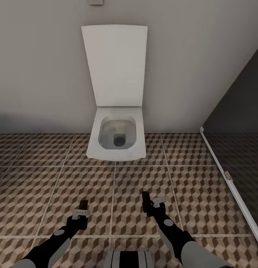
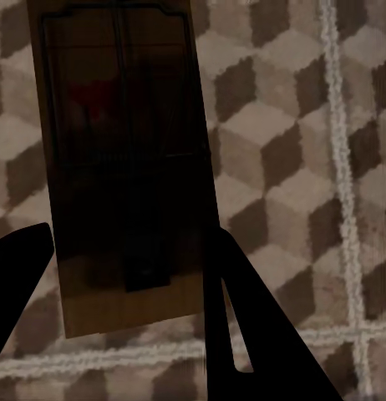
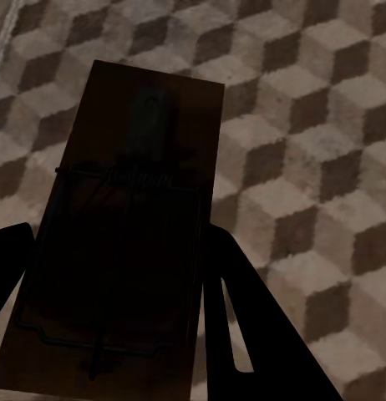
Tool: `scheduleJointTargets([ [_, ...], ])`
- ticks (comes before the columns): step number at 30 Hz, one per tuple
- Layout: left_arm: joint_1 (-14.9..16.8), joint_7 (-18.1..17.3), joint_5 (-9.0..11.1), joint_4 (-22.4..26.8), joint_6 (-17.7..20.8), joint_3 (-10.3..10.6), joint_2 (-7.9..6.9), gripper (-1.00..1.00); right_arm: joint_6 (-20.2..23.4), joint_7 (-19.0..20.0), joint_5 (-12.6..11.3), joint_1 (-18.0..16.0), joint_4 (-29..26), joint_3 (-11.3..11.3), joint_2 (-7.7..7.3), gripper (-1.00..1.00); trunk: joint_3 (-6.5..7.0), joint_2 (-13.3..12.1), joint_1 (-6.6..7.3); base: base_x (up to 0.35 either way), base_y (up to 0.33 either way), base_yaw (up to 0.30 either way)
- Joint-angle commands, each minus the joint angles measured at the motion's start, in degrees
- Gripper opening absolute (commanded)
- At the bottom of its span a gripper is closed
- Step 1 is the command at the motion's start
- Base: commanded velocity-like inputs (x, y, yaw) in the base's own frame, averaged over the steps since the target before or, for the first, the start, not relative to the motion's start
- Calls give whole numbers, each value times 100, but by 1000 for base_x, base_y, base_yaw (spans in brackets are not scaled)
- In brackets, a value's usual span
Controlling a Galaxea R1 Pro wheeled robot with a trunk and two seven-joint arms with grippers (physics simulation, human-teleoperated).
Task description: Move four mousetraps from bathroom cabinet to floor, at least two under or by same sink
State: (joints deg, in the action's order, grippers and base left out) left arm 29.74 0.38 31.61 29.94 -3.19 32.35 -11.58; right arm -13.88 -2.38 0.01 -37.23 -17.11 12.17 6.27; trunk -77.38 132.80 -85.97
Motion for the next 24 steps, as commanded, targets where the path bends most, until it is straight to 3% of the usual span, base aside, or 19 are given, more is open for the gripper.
scheduleJointTargets([
  [1,6,9,61,-9,-31,44,-5,-100,-18,-26,-8,-4,6,29,-7,-100,-3,1,1,0,0,0],
  [11,6,23,58,-196,-35,43,26,-100,-18,-21,-23,-4,14,38,8,-100,-3,1,1,0,0,0],
  [18,6,28,56,-205,-20,33,26,-100,-18,-24,-17,-4,7,141,277,-100,-3,1,1,0,0,0],
  [24,6,22,56,-206,15,30,33,-100,-12,-65,-17,-4,-6,165,373,-100,-3,1,1,0,0,0],
])
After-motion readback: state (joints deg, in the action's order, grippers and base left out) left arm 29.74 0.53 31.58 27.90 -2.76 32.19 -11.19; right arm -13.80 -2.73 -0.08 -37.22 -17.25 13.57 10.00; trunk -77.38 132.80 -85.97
